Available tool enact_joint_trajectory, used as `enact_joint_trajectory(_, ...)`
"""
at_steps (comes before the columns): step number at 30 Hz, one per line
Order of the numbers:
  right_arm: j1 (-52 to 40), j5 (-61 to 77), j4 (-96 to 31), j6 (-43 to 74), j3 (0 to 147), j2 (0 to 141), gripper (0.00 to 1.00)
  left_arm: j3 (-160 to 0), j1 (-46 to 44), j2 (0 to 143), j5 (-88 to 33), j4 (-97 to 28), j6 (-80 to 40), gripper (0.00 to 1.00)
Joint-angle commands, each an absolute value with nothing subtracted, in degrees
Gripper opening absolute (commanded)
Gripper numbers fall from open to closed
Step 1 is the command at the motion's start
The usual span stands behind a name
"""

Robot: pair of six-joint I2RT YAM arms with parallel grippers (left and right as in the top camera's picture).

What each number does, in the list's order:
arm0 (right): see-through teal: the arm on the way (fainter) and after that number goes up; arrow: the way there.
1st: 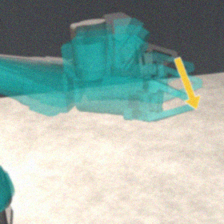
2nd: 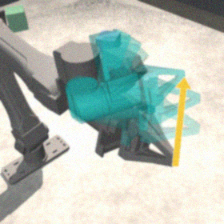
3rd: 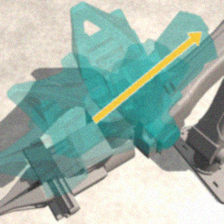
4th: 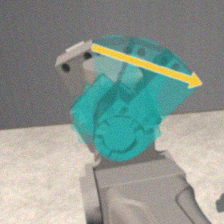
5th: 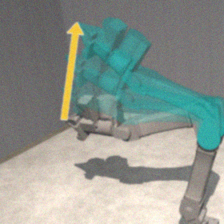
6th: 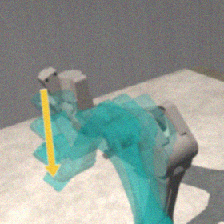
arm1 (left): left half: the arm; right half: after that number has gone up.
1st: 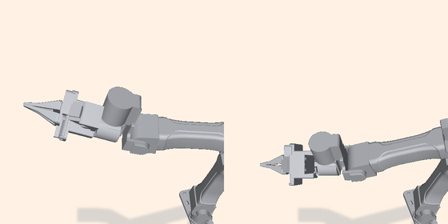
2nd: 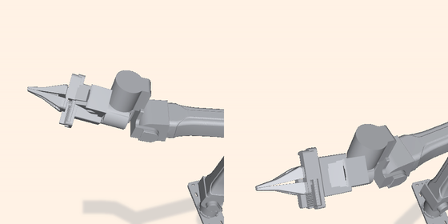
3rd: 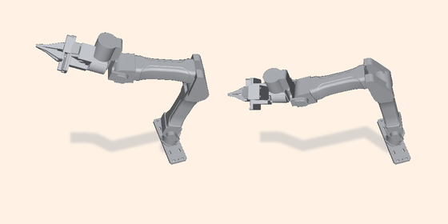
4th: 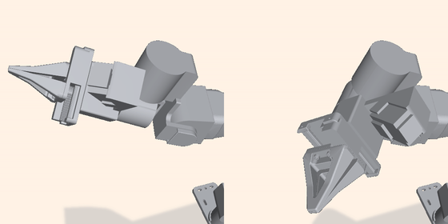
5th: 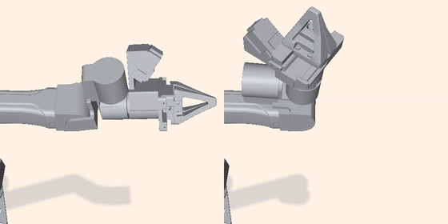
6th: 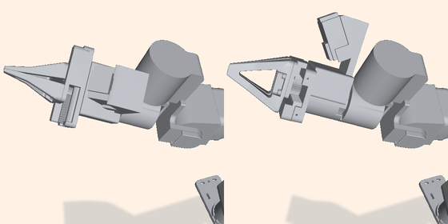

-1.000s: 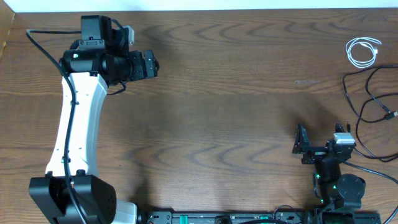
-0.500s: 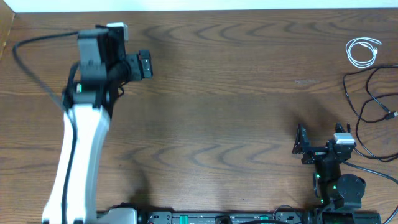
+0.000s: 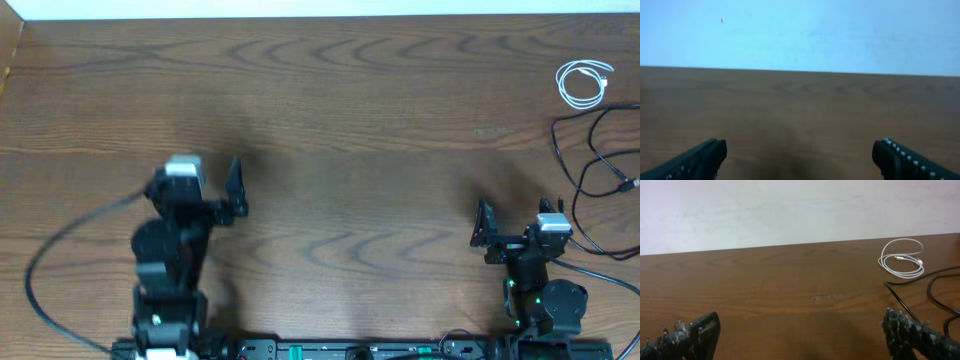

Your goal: Untangle cables

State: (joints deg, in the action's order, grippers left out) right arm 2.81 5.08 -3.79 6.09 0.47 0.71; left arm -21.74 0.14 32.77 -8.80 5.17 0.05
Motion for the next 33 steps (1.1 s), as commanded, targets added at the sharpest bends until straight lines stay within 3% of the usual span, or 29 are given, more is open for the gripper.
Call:
enact_joint_trajectory(1,2.6,4.6,-4.0,6.8,0.3,0.3,0.99,-12.8,0.2,24.0,-8.4,8.6,0.6,0.98)
enact_joint_trajectory(9,2.6,4.6,-3.9,6.8,0.3,0.3,0.99,-0.6,-0.4,10.3,-7.8,12.3,1.7,0.98)
enact_joint_trajectory(17,2.6,4.6,-3.9,6.8,0.3,0.3,0.99,-0.2,-1.8,0.5,-3.9,-3.3,3.4,0.98)
enact_joint_trajectory(33,2.6,4.6,-3.9,6.8,0.3,0.3,0.99,-0.2,-1.8,2.3,-2.3,-4.0,3.4,0.98)
